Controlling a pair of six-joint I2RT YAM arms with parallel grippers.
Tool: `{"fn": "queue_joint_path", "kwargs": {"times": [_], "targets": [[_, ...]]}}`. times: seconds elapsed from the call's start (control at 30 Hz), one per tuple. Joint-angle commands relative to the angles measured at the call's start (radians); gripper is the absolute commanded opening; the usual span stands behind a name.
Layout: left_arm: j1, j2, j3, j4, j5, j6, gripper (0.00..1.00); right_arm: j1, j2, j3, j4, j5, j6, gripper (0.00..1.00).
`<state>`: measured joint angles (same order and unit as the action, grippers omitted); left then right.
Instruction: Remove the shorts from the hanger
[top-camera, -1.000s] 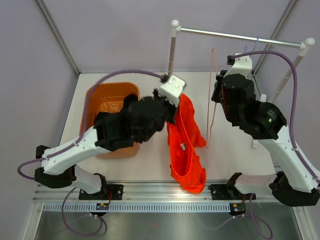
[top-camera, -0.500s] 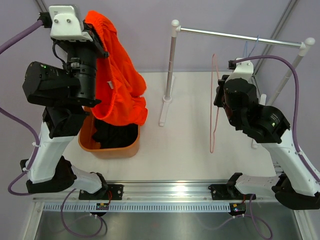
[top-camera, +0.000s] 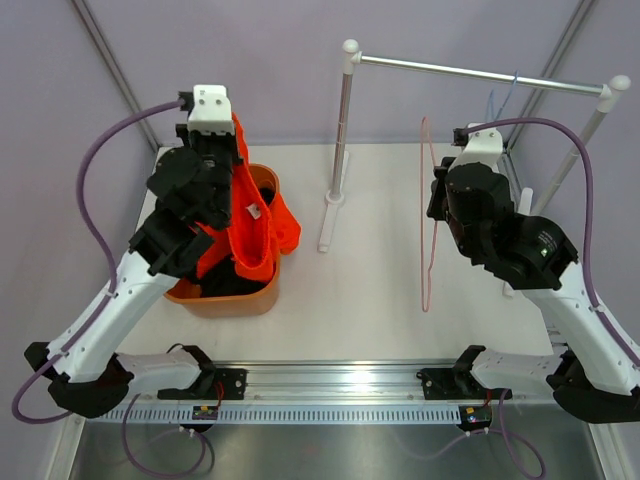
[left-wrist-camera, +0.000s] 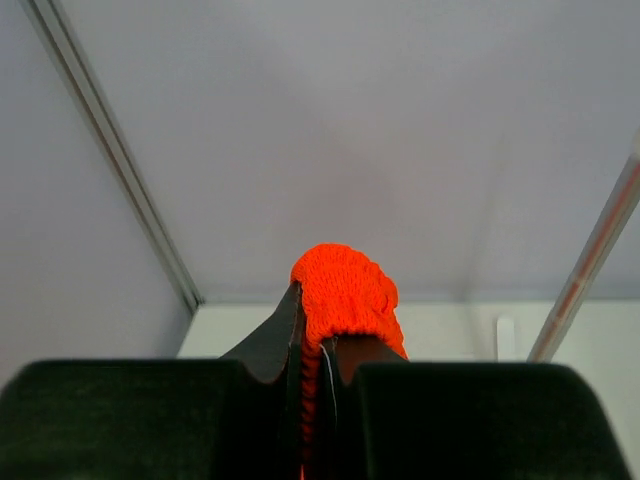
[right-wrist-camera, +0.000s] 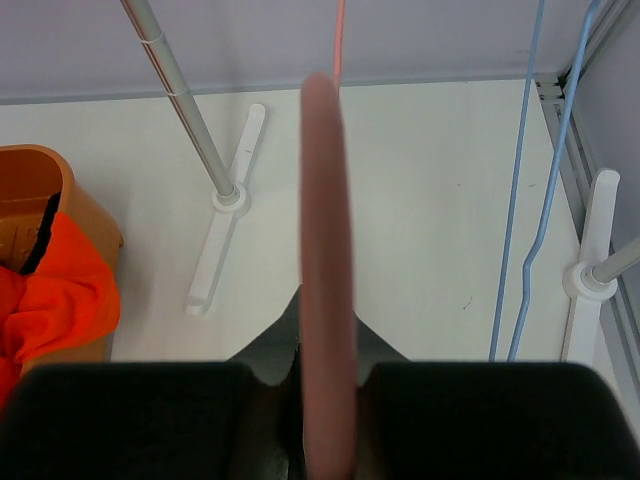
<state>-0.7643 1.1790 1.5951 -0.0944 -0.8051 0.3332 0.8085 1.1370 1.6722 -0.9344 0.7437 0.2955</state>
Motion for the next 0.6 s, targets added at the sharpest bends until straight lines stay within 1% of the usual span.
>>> {"fn": "queue_joint_path", "kwargs": {"times": [0.0,0.03,0.07,0.1,0.13,0.17,0.2,0.23,0.27,0.3,0.33,0.37,0.4,0.43,0.47,0.5,0.57], "targets": [[0.080,-0.058,-0.134,-0.065,0.007,-0.311,0.00,-0.008,-0.031,-0.012,0.014,0.005,0.014,0.00],[0.158,-0.065,-0.200,-0.117,0.038,-0.508,0.00,-0.008,-0.034,-0.015,0.014,0.006,0.014,0.00],[0.212,-0.077,-0.240,-0.196,0.094,-0.599,0.00,-0.008,-0.040,-0.019,0.014,0.006,0.016,0.00],[0.264,-0.097,-0.286,-0.212,0.235,-0.685,0.00,-0.008,-0.048,-0.022,0.013,0.008,0.017,0.00],[0.316,-0.105,-0.338,-0.220,0.295,-0.754,0.00,-0.008,-0.051,-0.026,0.006,0.008,0.021,0.00],[0.401,-0.110,-0.444,-0.219,0.352,-0.864,0.00,-0.008,-0.052,-0.026,0.003,0.009,0.022,0.00],[0.436,-0.104,-0.487,-0.222,0.436,-0.910,0.00,-0.006,-0.059,-0.028,-0.003,0.011,0.022,0.00],[0.488,-0.099,-0.529,-0.219,0.467,-0.942,0.00,-0.006,-0.062,-0.028,-0.010,0.013,0.024,0.00],[0.511,-0.091,-0.606,-0.203,0.498,-0.997,0.00,-0.008,-0.068,-0.028,-0.014,0.019,0.024,0.00],[0.531,-0.075,-0.645,-0.193,0.561,-1.026,0.00,-0.006,-0.071,-0.031,-0.015,0.023,0.022,0.00],[0.586,-0.067,-0.688,-0.176,0.598,-1.057,0.00,-0.008,-0.072,-0.031,-0.018,0.023,0.022,0.00],[0.624,-0.058,-0.736,-0.107,0.656,-1.129,0.00,-0.008,-0.077,-0.029,-0.020,0.028,0.022,0.00],[0.660,-0.045,-0.839,-0.063,0.788,-1.170,0.00,-0.008,-0.077,-0.026,-0.023,0.028,0.024,0.00],[0.710,-0.012,-0.884,-0.010,0.850,-1.230,0.00,-0.008,-0.077,-0.026,-0.027,0.026,0.025,0.00],[0.723,0.008,-0.920,0.058,0.895,-1.247,0.00,-0.008,-0.079,-0.025,-0.027,0.022,0.024,0.00],[0.724,0.027,-0.949,0.073,0.934,-1.252,0.00,-0.008,-0.077,-0.023,-0.029,0.020,0.024,0.00],[0.718,0.054,-0.962,0.077,0.928,-1.255,0.00,-0.008,-0.079,-0.023,-0.034,0.013,0.027,0.00]]}}
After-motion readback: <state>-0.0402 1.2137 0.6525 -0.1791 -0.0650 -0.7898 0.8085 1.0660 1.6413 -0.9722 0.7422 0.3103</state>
